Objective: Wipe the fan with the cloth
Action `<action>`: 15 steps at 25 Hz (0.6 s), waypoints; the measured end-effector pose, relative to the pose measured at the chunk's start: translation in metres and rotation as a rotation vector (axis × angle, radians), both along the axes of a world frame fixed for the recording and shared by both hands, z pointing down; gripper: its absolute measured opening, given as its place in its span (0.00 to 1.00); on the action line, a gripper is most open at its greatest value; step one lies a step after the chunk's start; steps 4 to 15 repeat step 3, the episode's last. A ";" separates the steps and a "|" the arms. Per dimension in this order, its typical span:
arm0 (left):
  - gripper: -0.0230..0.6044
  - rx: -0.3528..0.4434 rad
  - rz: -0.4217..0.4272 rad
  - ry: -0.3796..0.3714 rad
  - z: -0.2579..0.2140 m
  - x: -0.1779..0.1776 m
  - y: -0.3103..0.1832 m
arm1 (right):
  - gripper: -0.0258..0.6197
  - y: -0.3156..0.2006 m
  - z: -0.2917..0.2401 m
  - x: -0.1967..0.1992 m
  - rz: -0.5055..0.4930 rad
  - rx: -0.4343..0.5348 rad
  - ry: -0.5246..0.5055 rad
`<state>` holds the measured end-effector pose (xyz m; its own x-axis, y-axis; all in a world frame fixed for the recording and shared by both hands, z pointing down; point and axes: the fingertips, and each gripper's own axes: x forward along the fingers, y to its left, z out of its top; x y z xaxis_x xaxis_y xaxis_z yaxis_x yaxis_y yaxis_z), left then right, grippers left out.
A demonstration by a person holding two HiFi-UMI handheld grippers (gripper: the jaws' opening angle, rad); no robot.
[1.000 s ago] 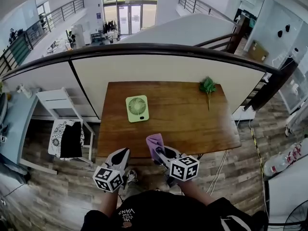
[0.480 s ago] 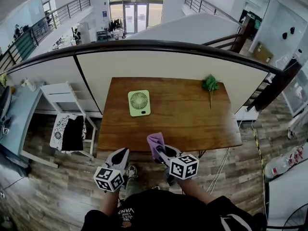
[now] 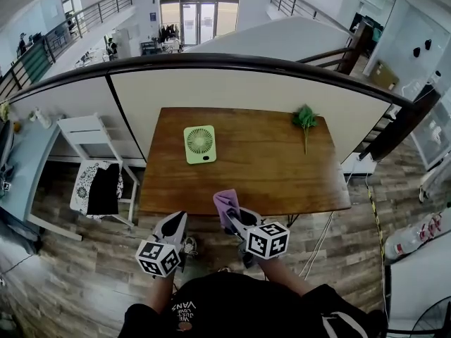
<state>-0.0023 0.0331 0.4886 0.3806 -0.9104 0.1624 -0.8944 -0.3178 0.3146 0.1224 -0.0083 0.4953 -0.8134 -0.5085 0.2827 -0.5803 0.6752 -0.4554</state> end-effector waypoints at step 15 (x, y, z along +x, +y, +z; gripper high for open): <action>0.06 0.003 0.003 0.004 0.000 0.007 0.001 | 0.19 0.001 -0.001 0.004 -0.003 0.002 0.000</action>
